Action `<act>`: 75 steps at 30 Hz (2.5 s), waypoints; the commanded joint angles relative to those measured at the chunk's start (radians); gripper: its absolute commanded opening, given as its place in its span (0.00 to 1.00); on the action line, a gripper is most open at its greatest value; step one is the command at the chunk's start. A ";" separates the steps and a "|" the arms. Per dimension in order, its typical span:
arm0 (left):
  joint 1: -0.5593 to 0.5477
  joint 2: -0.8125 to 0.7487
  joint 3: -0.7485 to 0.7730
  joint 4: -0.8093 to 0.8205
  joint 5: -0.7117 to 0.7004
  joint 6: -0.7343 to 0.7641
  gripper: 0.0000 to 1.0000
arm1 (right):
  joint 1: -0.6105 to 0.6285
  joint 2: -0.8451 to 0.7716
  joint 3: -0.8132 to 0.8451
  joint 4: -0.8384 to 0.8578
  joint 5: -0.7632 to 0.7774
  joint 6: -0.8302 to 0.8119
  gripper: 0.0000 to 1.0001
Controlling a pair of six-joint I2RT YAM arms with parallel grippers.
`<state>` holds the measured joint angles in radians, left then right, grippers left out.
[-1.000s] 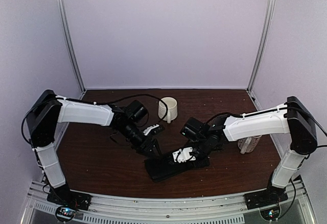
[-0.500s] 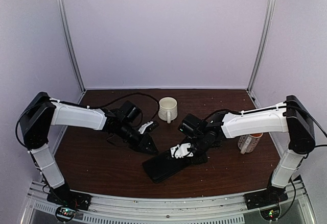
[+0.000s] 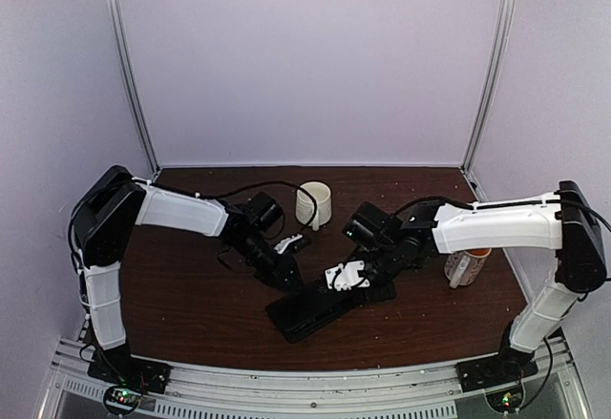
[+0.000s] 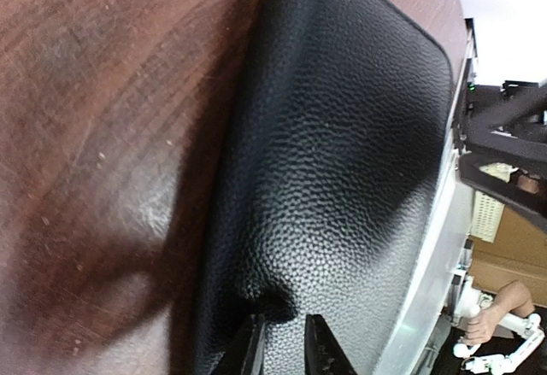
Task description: Sort the hair-cutting tools
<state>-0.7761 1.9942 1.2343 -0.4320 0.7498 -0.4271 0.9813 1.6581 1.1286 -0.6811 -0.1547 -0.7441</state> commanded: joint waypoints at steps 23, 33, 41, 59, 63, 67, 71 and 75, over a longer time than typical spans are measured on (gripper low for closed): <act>0.038 -0.526 -0.469 0.211 -0.434 0.103 0.56 | 0.013 0.215 0.110 -0.078 -0.103 -0.138 0.42; -0.032 -0.516 -0.553 0.290 -0.531 0.246 0.51 | 0.015 0.254 0.120 -0.081 -0.133 -0.074 0.40; -0.077 -0.452 -0.506 0.252 -0.523 0.299 0.49 | 0.014 0.255 0.120 -0.078 -0.135 -0.074 0.40; -0.147 -0.396 -0.452 0.145 -0.641 0.283 0.37 | 0.016 0.264 0.126 -0.089 -0.137 -0.039 0.38; -0.147 -0.394 -0.453 0.170 -0.653 0.272 0.27 | 0.016 0.264 0.125 -0.088 -0.137 -0.038 0.38; -0.147 -0.385 -0.450 0.184 -0.623 0.268 0.16 | 0.016 0.267 0.126 -0.086 -0.138 -0.031 0.38; -0.149 -0.390 -0.461 0.208 -0.579 0.252 0.03 | 0.015 0.278 0.135 -0.068 -0.132 0.023 0.37; -0.149 -0.405 -0.466 0.191 -0.609 0.211 0.00 | 0.009 0.296 0.163 -0.070 -0.137 0.160 0.36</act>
<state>-0.9249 1.5970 0.7616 -0.2626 0.1566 -0.1745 0.9859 1.8782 1.2991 -0.7303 -0.2466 -0.7238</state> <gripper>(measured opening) 0.019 0.368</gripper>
